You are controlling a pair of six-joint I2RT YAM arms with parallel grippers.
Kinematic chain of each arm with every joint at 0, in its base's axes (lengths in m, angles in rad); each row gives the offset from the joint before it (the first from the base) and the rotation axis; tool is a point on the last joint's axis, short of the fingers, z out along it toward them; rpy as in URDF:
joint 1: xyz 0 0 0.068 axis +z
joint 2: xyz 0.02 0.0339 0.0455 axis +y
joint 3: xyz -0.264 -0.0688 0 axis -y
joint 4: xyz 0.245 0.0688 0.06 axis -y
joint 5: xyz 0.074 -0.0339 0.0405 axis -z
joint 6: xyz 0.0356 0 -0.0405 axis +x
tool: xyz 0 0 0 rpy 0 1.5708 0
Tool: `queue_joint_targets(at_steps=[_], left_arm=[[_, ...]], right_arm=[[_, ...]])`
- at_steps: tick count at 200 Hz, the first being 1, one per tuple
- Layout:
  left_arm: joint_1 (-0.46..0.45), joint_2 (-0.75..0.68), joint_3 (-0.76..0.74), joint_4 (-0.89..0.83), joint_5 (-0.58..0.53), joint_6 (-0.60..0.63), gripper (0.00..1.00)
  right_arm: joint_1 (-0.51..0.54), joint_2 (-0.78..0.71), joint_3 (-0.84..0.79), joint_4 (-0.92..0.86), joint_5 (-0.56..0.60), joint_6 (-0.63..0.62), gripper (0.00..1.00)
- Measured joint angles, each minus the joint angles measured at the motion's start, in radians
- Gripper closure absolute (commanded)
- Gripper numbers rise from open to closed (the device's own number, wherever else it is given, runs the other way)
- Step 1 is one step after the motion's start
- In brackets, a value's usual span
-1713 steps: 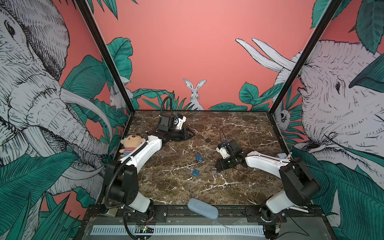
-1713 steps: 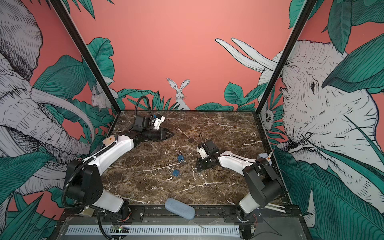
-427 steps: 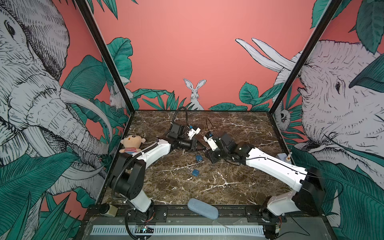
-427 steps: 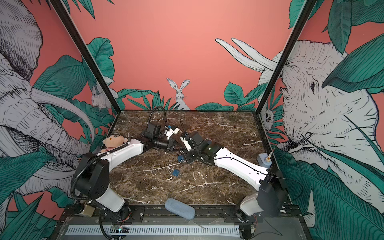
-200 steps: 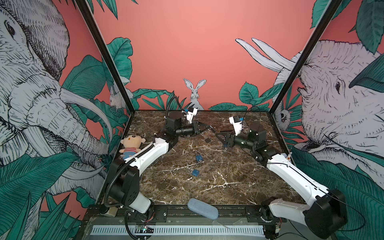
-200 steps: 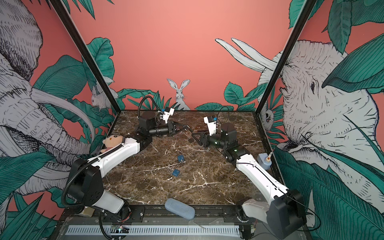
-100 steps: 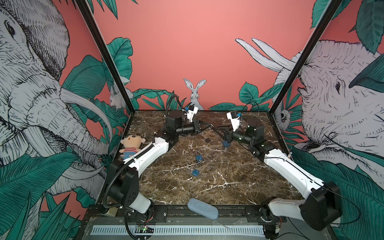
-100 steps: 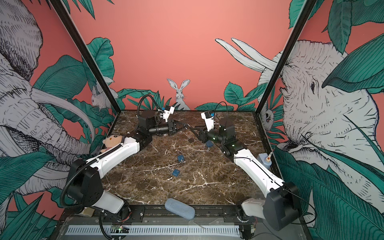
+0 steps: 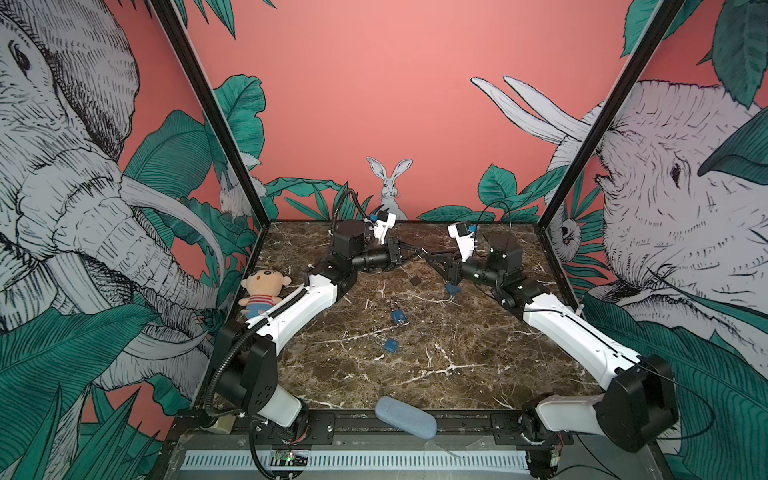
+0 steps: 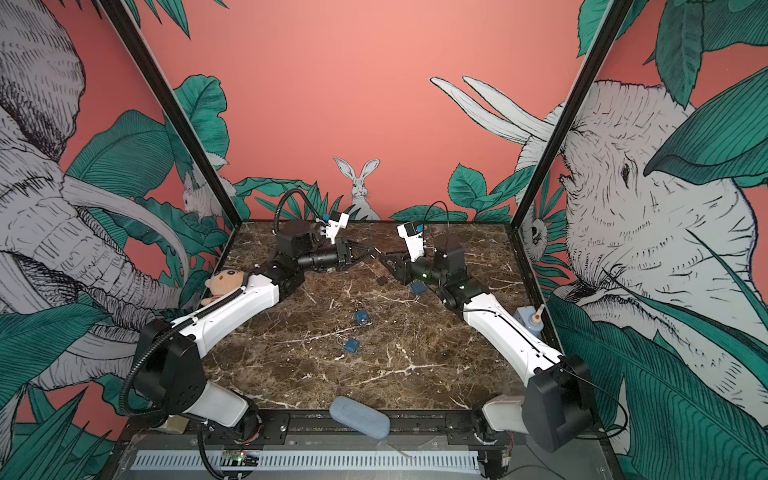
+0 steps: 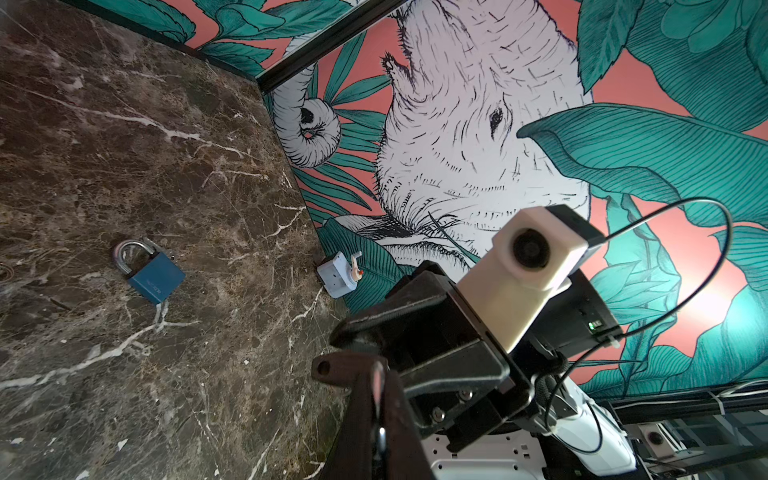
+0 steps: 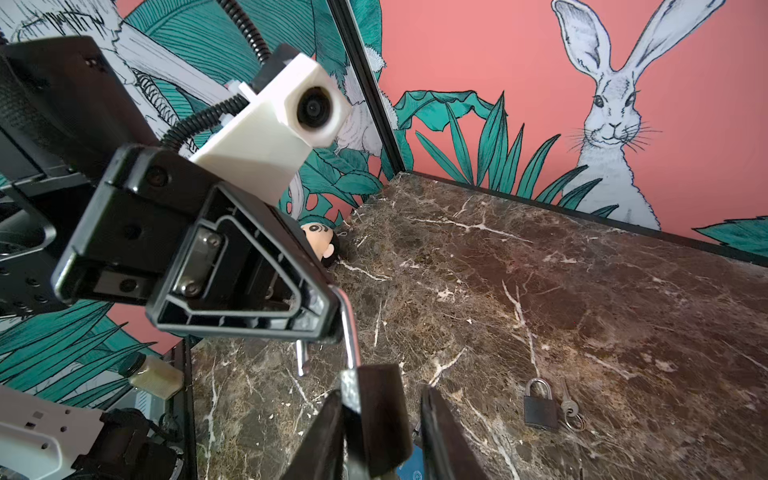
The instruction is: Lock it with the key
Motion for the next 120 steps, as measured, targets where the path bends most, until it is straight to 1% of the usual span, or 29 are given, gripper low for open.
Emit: queue_joint_targets(at_steps=[75,120], left_arm=[[-0.001,-0.001,0.013,0.001,0.000,-0.008,1.00],[-0.001,-0.002,0.013,0.000,-0.001,-0.007,1.00]], right_arm=[[0.011,0.010,0.022,-0.002,0.008,-0.014,0.77],[0.012,0.010,0.022,-0.008,0.015,-0.018,0.74]])
